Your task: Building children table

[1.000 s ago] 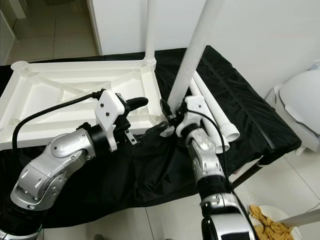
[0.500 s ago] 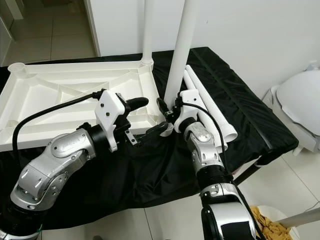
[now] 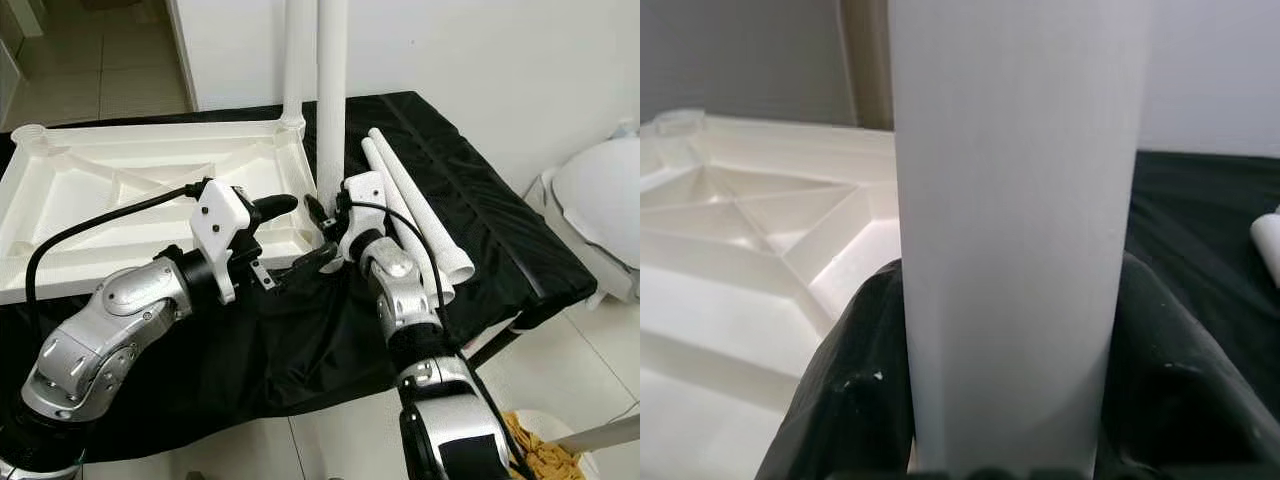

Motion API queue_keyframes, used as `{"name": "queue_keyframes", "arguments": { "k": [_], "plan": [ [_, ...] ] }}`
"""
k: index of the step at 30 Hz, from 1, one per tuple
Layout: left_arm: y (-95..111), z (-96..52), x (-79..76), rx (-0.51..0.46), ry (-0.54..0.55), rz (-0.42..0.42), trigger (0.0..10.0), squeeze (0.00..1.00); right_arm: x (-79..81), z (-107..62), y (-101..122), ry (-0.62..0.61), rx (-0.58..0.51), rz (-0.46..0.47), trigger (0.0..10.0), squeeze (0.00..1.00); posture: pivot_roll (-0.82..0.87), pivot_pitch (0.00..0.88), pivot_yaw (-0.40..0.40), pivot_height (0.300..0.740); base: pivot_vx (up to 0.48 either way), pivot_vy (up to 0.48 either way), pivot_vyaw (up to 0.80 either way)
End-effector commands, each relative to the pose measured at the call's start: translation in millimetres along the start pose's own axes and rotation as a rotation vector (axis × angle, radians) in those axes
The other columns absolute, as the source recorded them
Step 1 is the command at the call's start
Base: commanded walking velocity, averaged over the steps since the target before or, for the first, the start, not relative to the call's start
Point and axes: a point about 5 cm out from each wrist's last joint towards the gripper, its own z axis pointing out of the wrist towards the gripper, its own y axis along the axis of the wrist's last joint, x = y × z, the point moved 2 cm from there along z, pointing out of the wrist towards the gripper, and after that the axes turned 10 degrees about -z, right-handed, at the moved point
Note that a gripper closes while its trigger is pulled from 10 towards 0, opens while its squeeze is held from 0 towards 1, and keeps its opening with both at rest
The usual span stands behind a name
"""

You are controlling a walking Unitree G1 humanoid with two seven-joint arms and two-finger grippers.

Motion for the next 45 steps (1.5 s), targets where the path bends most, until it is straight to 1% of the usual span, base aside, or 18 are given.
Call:
{"name": "queue_keyframes", "arguments": {
  "k": [1,2,4,6,9,10,12,13,19,24,25,31,35,37,39,43,44,45],
  "plan": [
    [2.8,0.5,-2.4,-0.009,-0.027,-0.003,10.0,0.00,15.1,-30.1,-60.4,0.011,0.223,0.084,10.0,0.00,-0.01,0.099,0.006,0.740,0.000,0.000,0.00],
    [3.2,0.5,-2.1,-0.011,-0.026,-0.006,10.0,0.00,12.2,-29.2,-54.7,-0.006,0.186,0.125,10.0,0.00,-0.01,0.098,0.007,0.740,0.000,0.000,0.00],
    [3.6,1.1,-0.9,-0.012,-0.026,-0.017,10.0,0.00,2.9,-26.3,-41.7,-0.035,0.121,0.159,10.0,0.00,-0.02,0.093,0.008,0.740,0.000,0.000,0.00],
    [4.0,1.4,-0.4,-0.013,-0.028,-0.023,10.0,0.00,-0.9,-24.8,-35.8,-0.042,0.094,0.169,10.0,0.00,-0.02,0.093,0.008,0.740,0.000,0.000,0.00],
    [5.8,3.0,1.4,-0.022,-0.030,-0.011,10.0,0.00,-15.2,-17.6,-7.1,-0.052,-0.031,0.171,10.0,0.00,-0.02,0.087,0.009,0.740,0.000,0.000,0.00],
    [5.8,3.0,1.4,-0.022,-0.030,-0.011,10.0,0.00,-15.2,-17.6,-7.1,-0.052,-0.031,0.171,10.0,0.00,-0.02,0.087,0.009,0.740,0.000,0.000,0.00],
    [6.6,4.2,2.7,-0.024,-0.031,-0.010,10.0,0.00,-23.2,-12.4,8.6,-0.060,-0.083,0.177,10.0,0.00,-0.02,0.078,0.008,0.740,0.000,0.000,0.00],
    [6.6,4.2,2.7,-0.024,-0.031,-0.010,10.0,0.00,-23.2,-12.4,8.6,-0.060,-0.083,0.177,10.0,0.00,-0.02,0.078,0.008,0.740,0.000,0.000,0.00],
    [8.9,6.9,7.5,-0.033,-0.020,-0.020,10.0,0.00,-32.1,-5.0,32.8,-0.059,-0.166,0.157,10.0,0.00,-0.02,0.063,-0.002,0.740,0.000,0.000,0.00],
    [9.5,7.7,9.1,-0.036,-0.015,-0.022,10.0,0.00,-33.1,-4.7,36.9,-0.051,-0.180,0.150,10.0,0.00,-0.02,0.060,-0.005,0.740,0.000,0.000,0.00],
    [10.7,9.0,13.1,-0.041,-0.003,-0.028,10.0,0.00,-39.2,-4.4,46.7,-0.043,-0.210,0.143,10.0,0.00,-0.03,0.048,-0.011,0.740,0.000,0.000,0.00],
    [11.0,10.6,17.6,-0.043,0.008,-0.022,10.0,0.00,-51.2,-3.3,64.3,-0.056,-0.263,0.172,10.0,0.00,-0.03,0.034,-0.018,0.740,0.000,0.000,0.00],
    [10.6,12.2,20.2,-0.037,0.017,-0.035,10.0,0.00,-51.8,-3.0,71.9,-0.043,-0.287,0.174,10.0,0.00,-0.03,0.027,-0.020,0.740,0.000,0.000,0.00],
    [11.9,14.7,23.6,-0.043,0.031,-0.053,10.0,0.00,-46.2,-3.8,73.4,0.001,-0.290,0.153,10.0,0.00,-0.04,0.015,-0.025,0.740,0.000,0.000,0.00],
    [11.9,14.7,23.6,-0.043,0.031,-0.053,10.0,0.00,-46.2,-3.8,73.4,0.001,-0.290,0.153,10.0,0.00,-0.04,0.015,-0.025,0.740,0.000,0.000,0.00],
    [18.8,17.3,29.5,-0.075,0.046,-0.086,10.0,0.00,-23.2,-11.8,58.7,0.173,-0.226,0.088,10.0,0.00,-0.03,0.004,-0.027,0.740,0.000,0.000,0.00],
    [18.8,17.3,29.5,-0.075,0.046,-0.086,10.0,0.00,-23.2,-11.8,58.7,0.173,-0.226,0.088,10.0,0.00,-0.03,0.004,-0.027,0.740,0.000,0.000,0.00],
    [21.6,17.6,29.9,-0.088,0.040,-0.102,10.0,0.00,-16.4,-16.4,53.2,0.231,-0.201,0.068,10.0,0.00,-0.03,0.004,-0.026,0.740,0.000,0.000,0.00]
  ]
}}
